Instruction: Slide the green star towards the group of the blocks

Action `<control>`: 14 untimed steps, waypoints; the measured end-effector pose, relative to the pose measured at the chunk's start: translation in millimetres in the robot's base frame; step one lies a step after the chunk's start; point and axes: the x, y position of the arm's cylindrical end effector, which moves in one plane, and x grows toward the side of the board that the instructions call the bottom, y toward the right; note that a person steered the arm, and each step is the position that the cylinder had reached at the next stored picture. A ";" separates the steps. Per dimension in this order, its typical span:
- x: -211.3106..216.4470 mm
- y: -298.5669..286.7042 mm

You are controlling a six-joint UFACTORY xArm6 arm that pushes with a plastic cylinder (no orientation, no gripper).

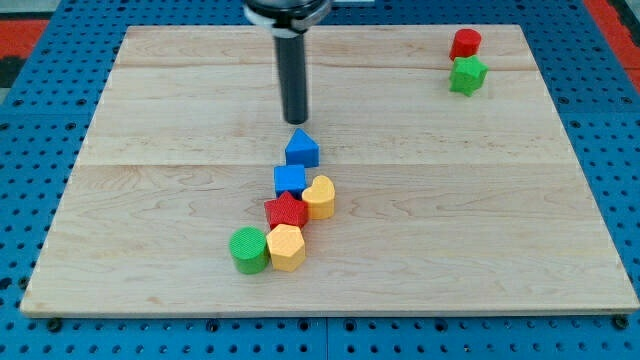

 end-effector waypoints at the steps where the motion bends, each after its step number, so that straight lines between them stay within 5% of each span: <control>1: 53.3 7.0; 3: 55.0 17.0; 5: -35.0 249.7; 6: -92.2 291.5; 7: -112.2 211.8; 8: -63.3 111.0; 9: -47.6 96.1; 10: -85.3 113.0; 12: -78.9 272.6; 13: -34.2 225.9; 14: -33.6 109.0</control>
